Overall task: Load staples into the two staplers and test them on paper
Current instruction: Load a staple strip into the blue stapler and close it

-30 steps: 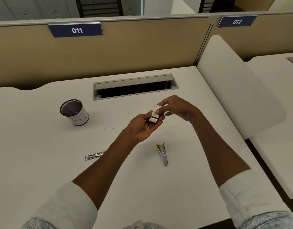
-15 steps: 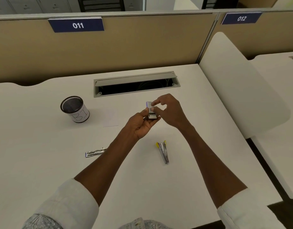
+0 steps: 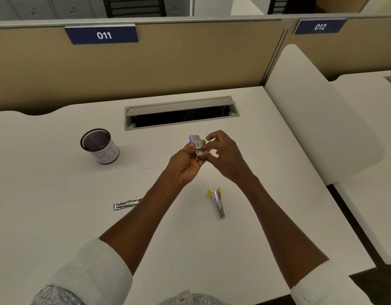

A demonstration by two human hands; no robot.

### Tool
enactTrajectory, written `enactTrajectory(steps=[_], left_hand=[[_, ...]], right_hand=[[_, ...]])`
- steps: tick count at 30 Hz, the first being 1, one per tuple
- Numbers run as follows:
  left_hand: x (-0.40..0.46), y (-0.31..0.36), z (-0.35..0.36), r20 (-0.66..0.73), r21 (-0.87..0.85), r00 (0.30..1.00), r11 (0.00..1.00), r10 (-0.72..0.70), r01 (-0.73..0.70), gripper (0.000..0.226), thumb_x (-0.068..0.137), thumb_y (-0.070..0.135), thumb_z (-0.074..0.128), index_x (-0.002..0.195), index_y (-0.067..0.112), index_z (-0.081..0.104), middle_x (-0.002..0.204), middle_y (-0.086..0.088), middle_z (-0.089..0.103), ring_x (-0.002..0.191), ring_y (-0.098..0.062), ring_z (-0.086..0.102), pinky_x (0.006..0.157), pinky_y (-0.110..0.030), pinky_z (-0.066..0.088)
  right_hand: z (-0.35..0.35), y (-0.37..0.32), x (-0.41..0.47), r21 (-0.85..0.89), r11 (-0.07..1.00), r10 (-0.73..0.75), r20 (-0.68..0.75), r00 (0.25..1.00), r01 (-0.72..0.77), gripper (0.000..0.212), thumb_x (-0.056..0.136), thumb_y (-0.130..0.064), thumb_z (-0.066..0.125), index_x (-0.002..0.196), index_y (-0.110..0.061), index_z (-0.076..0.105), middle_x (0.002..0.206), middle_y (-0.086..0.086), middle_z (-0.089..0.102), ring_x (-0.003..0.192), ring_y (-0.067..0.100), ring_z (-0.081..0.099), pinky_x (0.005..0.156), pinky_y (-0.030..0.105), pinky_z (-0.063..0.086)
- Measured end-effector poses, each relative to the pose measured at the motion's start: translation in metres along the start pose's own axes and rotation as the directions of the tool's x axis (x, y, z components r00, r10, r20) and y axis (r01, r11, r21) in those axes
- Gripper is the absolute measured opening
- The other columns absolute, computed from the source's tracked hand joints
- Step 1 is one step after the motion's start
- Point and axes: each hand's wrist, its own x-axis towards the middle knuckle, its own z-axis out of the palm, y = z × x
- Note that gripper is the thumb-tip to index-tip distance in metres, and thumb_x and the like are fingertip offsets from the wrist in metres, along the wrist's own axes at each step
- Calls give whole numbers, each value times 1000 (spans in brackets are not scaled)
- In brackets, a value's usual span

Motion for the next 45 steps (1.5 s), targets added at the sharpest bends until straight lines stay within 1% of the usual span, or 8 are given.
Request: enactTrajectory(steps=[5, 10, 17, 22, 27, 32, 40, 45], left_hand=[[0, 2, 0, 17, 7, 999, 999, 37, -37, 44, 105, 8, 34, 148, 2, 32, 111, -19, 63, 93, -31, 64, 78, -39, 57], [1, 2, -1, 31, -20, 999, 999, 40, -39, 43, 105, 8, 33, 148, 4, 32, 124, -18, 59, 109, -36, 60, 95, -48, 49], [-1, -4, -1, 37, -24, 998, 999, 50, -49, 42, 106, 10, 32, 146, 2, 33, 118, -15, 62, 118, -39, 56, 77, -38, 55], [0, -2, -1, 38, -6, 996, 997, 78, -78, 43, 106, 10, 33, 148, 4, 30, 135, -17, 54, 121, -38, 54, 86, -42, 51], [0, -4, -2, 25, 3, 997, 997, 80, -80, 44, 106, 8, 32, 149, 5, 29, 144, -19, 48, 130, -38, 49, 100, -44, 44], [1, -7, -4, 11, 12, 995, 995, 97, -97, 44, 106, 8, 32, 150, 6, 29, 145, -19, 47, 119, -34, 53, 99, -44, 44], [2, -8, -6, -6, 34, 995, 994, 99, -99, 44, 106, 9, 32, 150, 7, 30, 145, -18, 47, 126, -35, 50, 101, -42, 43], [2, -8, -5, 0, 38, 995, 994, 100, -100, 44, 106, 10, 33, 150, 8, 30, 143, -17, 48, 130, -35, 49, 100, -42, 44]], right_hand=[[0, -3, -5, -33, 999, -26, -50, 998, 24, 17, 81, -18, 76, 96, -9, 74, 111, 7, 59, 98, 18, 58, 73, 29, 54], [3, -6, -12, 1, 1000, 2, -68, 998, -2, 18, 81, -21, 77, 88, -4, 75, 100, 10, 63, 89, 17, 60, 65, 14, 43], [7, -17, -10, 42, 990, 138, -200, 970, -132, 17, 82, -18, 76, 79, -2, 71, 78, 10, 68, 66, 19, 61, 61, 30, 51], [10, -21, -7, 38, 971, 238, -194, 952, -235, 29, 86, -29, 70, 76, -1, 70, 69, 10, 68, 63, 22, 60, 64, 38, 51], [9, -24, -2, 76, 953, 302, -198, 932, -293, 23, 84, -29, 74, 83, -5, 71, 77, 5, 72, 65, 15, 63, 65, 27, 53], [3, -25, 6, -19, 959, 279, -96, 955, -282, 23, 84, -29, 73, 90, -8, 78, 84, 7, 76, 73, 18, 66, 71, 35, 55], [0, -30, 9, -77, 949, 306, -2, 952, -306, 27, 87, -31, 67, 83, -7, 79, 63, 13, 68, 51, 19, 51, 48, 21, 31], [-1, -31, 12, -113, 938, 330, 0, 944, -328, 29, 87, -29, 64, 80, -5, 78, 61, 13, 67, 51, 20, 52, 49, 23, 35]])
